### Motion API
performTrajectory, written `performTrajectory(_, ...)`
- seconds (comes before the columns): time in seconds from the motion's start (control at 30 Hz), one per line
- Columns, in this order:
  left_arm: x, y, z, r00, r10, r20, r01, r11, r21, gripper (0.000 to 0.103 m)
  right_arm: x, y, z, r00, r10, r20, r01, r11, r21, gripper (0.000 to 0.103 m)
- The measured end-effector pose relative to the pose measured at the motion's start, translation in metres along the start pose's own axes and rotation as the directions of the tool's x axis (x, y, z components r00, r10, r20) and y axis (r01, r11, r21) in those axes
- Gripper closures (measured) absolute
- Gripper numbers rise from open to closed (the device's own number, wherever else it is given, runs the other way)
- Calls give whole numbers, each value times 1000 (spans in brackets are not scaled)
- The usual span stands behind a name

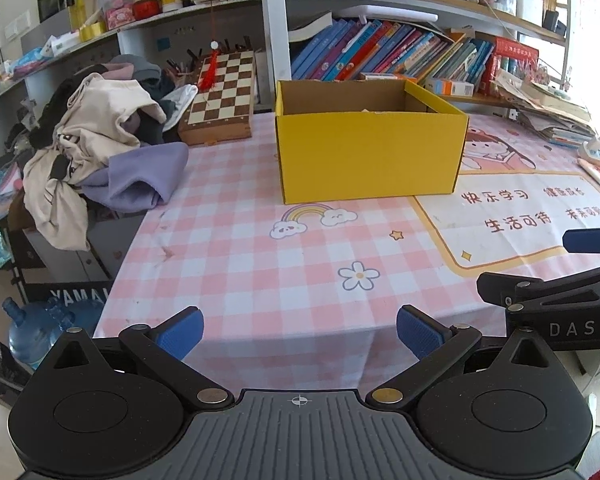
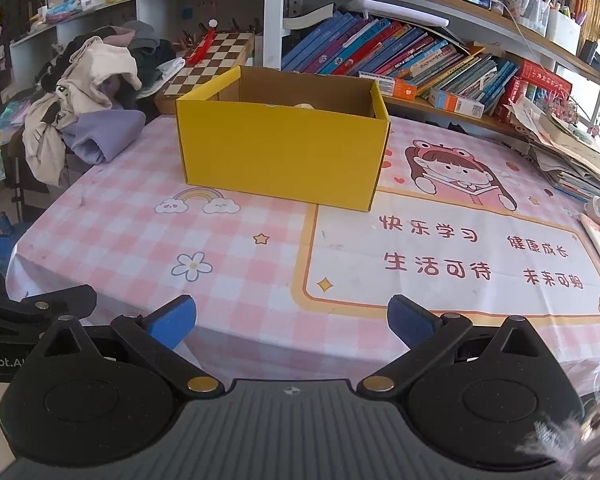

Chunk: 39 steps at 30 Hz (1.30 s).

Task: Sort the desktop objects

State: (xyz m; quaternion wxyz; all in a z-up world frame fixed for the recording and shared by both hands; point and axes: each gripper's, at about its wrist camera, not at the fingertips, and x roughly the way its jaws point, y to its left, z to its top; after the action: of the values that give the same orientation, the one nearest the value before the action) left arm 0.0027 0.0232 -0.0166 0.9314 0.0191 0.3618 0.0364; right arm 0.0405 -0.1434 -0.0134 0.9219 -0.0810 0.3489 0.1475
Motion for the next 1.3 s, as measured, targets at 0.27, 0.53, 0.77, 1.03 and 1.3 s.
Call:
performTrajectory(0.27, -1, -3, 1, 1000, -8, 6, 8, 1000, 11, 0, -3, -3, -1, 1000, -14, 0, 14, 1000, 9, 0)
performTrajectory(0.53, 1, -6, 3, 1000, -21, 1, 21, 1000, 16, 0, -4, -6, -1, 1000, -28, -4, 28, 1000, 11, 0)
performTrajectory(0.77, 2, -7, 4, 1000, -29, 0, 29, 999, 17, 0, -4, -8, -1, 999, -35, -7, 35, 999, 10, 0)
performTrajectory(1.03, 2, -8, 4, 1000, -24, -3, 24, 1000, 17, 0, -2, -9, -1, 999, -32, -17, 32, 999, 8, 0)
performTrajectory(1.3, 3, -9, 4, 1000, -20, -4, 20, 1000, 18, 0, -3, -3, -3, 999, -39, -18, 40, 999, 12, 0)
